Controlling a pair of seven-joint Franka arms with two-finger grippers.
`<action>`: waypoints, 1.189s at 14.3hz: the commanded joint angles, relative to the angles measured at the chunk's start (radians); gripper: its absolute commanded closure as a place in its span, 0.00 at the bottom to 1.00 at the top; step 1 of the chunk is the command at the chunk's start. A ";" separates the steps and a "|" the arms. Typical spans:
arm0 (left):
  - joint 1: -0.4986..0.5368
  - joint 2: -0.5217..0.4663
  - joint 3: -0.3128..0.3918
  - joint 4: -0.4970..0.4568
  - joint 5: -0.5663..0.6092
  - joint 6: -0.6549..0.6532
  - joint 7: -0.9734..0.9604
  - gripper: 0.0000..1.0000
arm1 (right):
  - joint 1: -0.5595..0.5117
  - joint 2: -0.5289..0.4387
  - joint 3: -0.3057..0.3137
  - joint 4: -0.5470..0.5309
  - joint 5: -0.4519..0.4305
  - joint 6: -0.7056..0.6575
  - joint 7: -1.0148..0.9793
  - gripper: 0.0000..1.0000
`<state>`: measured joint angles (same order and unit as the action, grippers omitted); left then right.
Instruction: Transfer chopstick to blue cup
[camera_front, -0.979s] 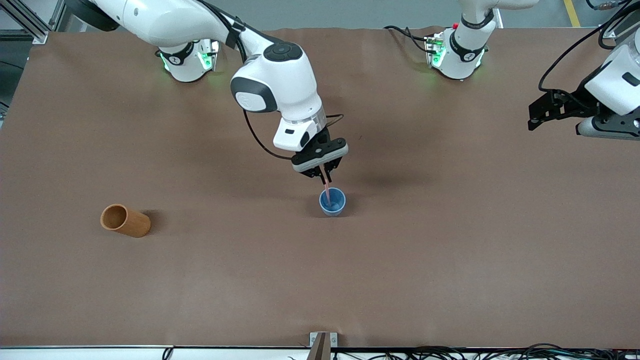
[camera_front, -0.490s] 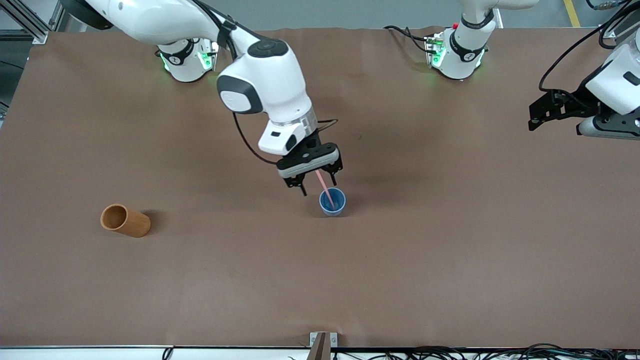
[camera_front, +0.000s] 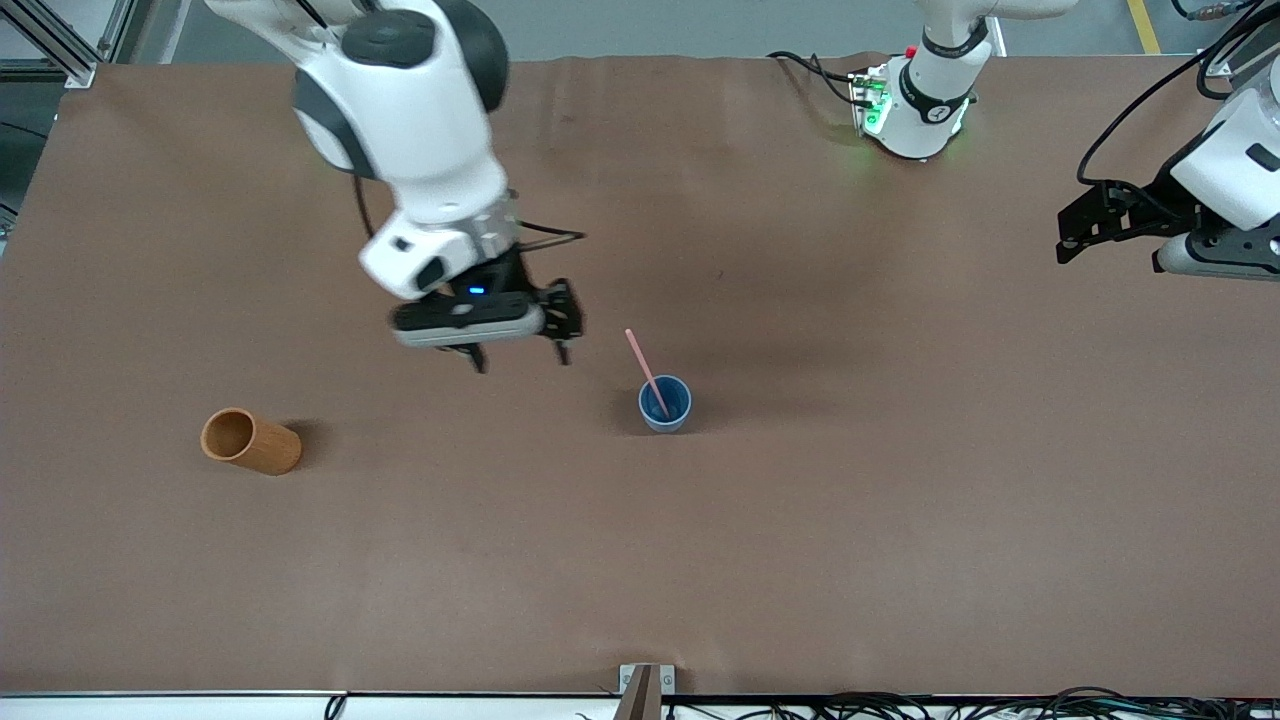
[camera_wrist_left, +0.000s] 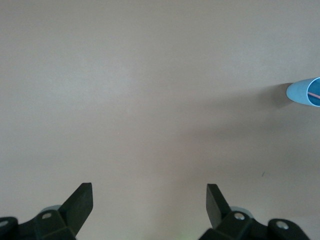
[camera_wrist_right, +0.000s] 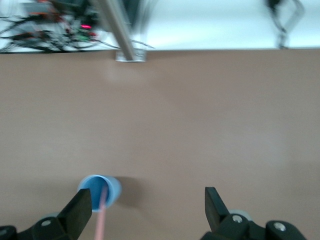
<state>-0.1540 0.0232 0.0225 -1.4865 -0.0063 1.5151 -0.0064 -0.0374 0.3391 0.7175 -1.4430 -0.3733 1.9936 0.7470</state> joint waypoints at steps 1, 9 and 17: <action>-0.004 0.009 0.002 0.022 -0.014 0.008 -0.012 0.00 | -0.006 -0.158 -0.218 -0.042 0.238 -0.088 -0.131 0.00; -0.007 0.007 0.001 0.023 -0.011 0.005 -0.046 0.00 | 0.002 -0.298 -0.588 -0.059 0.355 -0.374 -0.511 0.00; -0.006 0.009 -0.001 0.025 -0.011 0.005 -0.027 0.00 | 0.051 -0.407 -0.688 -0.180 0.384 -0.406 -0.667 0.00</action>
<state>-0.1577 0.0234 0.0199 -1.4833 -0.0064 1.5218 -0.0428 -0.0059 -0.0432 0.0467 -1.5896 -0.0064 1.5805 0.0905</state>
